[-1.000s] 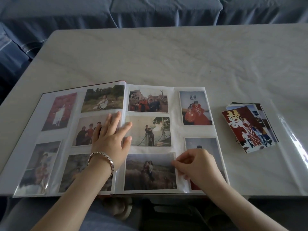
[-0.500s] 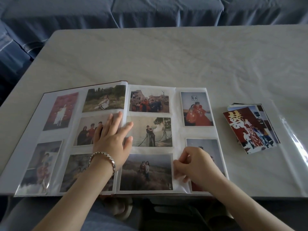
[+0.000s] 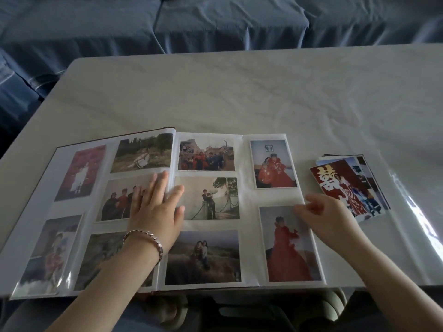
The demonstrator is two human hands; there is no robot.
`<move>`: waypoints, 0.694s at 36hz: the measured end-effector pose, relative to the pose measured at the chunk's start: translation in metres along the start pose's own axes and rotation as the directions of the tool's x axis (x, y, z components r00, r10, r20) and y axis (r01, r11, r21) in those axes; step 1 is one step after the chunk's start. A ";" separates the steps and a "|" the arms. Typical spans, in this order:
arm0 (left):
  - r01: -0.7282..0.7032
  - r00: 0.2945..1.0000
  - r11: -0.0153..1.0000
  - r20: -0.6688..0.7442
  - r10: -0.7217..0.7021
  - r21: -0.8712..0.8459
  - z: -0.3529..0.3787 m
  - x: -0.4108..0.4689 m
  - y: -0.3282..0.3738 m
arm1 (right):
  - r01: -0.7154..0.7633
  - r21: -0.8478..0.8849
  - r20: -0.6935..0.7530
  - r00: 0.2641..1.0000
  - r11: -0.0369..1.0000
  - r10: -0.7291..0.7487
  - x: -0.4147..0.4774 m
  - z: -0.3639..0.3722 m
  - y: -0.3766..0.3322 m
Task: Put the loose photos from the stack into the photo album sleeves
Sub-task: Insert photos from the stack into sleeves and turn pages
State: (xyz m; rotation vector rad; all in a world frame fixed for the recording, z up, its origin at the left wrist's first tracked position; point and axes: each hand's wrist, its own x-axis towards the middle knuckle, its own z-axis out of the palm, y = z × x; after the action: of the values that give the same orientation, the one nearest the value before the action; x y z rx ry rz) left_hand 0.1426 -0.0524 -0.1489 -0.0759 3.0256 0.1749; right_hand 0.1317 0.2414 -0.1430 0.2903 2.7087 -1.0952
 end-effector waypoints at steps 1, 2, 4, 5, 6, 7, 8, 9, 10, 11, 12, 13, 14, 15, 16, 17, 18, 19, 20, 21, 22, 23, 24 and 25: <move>-0.009 1.000 1.000 -0.014 0.009 0.002 -0.001 0.000 0.004 | -0.007 0.042 -0.016 1.000 0.999 0.008 0.000 0.000 0.003; -0.023 0.999 0.999 -0.027 0.023 -0.024 -0.002 0.001 0.009 | -0.024 0.085 -0.028 0.999 0.996 0.027 0.000 -0.001 0.005; -0.062 0.998 0.987 -0.031 0.058 -0.152 -0.005 0.004 0.021 | -0.088 0.206 -0.032 0.995 0.975 0.096 -0.001 -0.005 0.006; -0.082 0.997 0.968 -0.028 0.078 -0.239 -0.008 0.006 0.029 | -0.105 0.292 -0.019 0.993 0.951 0.116 -0.002 -0.008 0.005; -0.093 0.996 0.939 -0.022 0.092 -0.331 -0.010 0.008 0.037 | -0.101 0.376 -0.010 0.994 0.921 0.113 -0.004 -0.010 0.004; -0.086 0.996 0.902 -0.009 0.090 -0.424 -0.013 0.011 0.046 | -0.075 0.435 -0.015 0.996 0.897 0.091 -0.006 -0.012 0.001; -0.056 0.997 0.855 0.013 0.074 -0.516 -0.016 0.015 0.056 | -0.034 0.459 -0.032 0.998 0.888 0.054 -0.009 -0.013 -0.002; -0.019 0.998 0.800 0.040 0.054 -0.599 -0.019 0.019 0.066 | 0.014 0.463 -0.044 0.999 0.886 0.007 -0.011 -0.014 -0.005; 0.014 0.997 0.749 0.068 0.042 -0.663 -0.023 0.024 0.076 | 0.059 0.466 -0.042 0.998 0.883 -0.045 -0.014 -0.014 -0.008; 0.040 0.995 0.696 0.094 0.039 -0.717 -0.026 0.029 0.086 | 0.094 0.484 -0.026 0.995 0.870 -0.093 -0.016 -0.014 -0.012; 0.072 0.991 0.630 0.127 0.043 -0.773 -0.031 0.033 0.096 | 0.123 0.508 -0.004 0.990 0.853 -0.140 -0.019 -0.013 -0.016; 0.116 0.983 0.547 0.174 0.055 -0.829 -0.035 0.037 0.105 | 0.155 0.511 0.008 0.983 0.845 -0.184 -0.021 -0.011 -0.020; 0.169 0.971 0.474 0.228 0.070 -0.864 -0.040 0.041 0.113 | 0.194 0.490 0.003 0.975 0.850 -0.224 -0.023 -0.009 -0.023; 0.210 0.959 0.441 0.271 0.081 -0.873 -0.045 0.044 0.121 | 0.233 0.457 -0.013 0.967 0.858 -0.256 -0.025 -0.007 -0.026; 0.226 0.952 0.450 0.293 0.085 -0.864 -0.048 0.047 0.126 | 0.267 0.431 -0.041 0.960 0.862 -0.277 -0.026 -0.004 -0.029; 0.224 0.952 0.475 0.295 0.080 -0.851 -0.050 0.049 0.131 | 0.292 0.419 -0.073 0.954 0.860 -0.289 -0.027 -0.002 -0.031; 0.213 0.957 0.503 0.283 0.066 -0.838 -0.051 0.052 0.134 | 0.312 0.408 -0.101 0.950 0.858 -0.297 -0.028 0.000 -0.032; 0.203 0.962 0.523 0.267 0.048 -0.828 -0.052 0.054 0.136 | 0.326 0.397 -0.122 0.945 0.858 -0.303 -0.029 0.001 -0.034; 0.201 0.966 0.533 0.257 0.032 -0.822 -0.052 0.056 0.137 | 0.337 0.388 -0.135 0.941 0.858 -0.309 -0.029 0.002 -0.035; 0.207 0.966 0.532 0.257 0.020 -0.821 -0.052 0.057 0.137 | 0.345 0.383 -0.142 0.938 0.857 -0.315 -0.029 0.003 -0.035; 0.222 0.963 0.521 0.269 0.015 -0.824 -0.052 0.058 0.136 | 0.352 0.385 -0.147 0.936 0.853 -0.320 -0.029 0.003 -0.035; 0.245 0.957 0.499 0.290 0.015 -0.832 -0.052 0.059 0.135 | 0.353 0.391 -0.149 0.936 0.850 -0.320 -0.029 0.003 -0.036; 0.273 0.948 0.468 0.318 0.019 -0.841 -0.052 0.059 0.135 | 0.352 0.398 -0.150 0.936 0.847 -0.318 -0.029 0.003 -0.035; 0.302 0.938 0.431 0.345 0.022 -0.850 -0.053 0.058 0.133 | 0.350 0.404 -0.152 0.937 0.845 -0.315 -0.029 0.003 -0.035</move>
State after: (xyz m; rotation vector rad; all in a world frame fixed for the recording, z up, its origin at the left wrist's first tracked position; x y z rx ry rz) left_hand 0.0715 0.0713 -0.0885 -0.3505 2.2131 1.6067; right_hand 0.1506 0.2119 -0.1145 -0.0874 2.6198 -1.8168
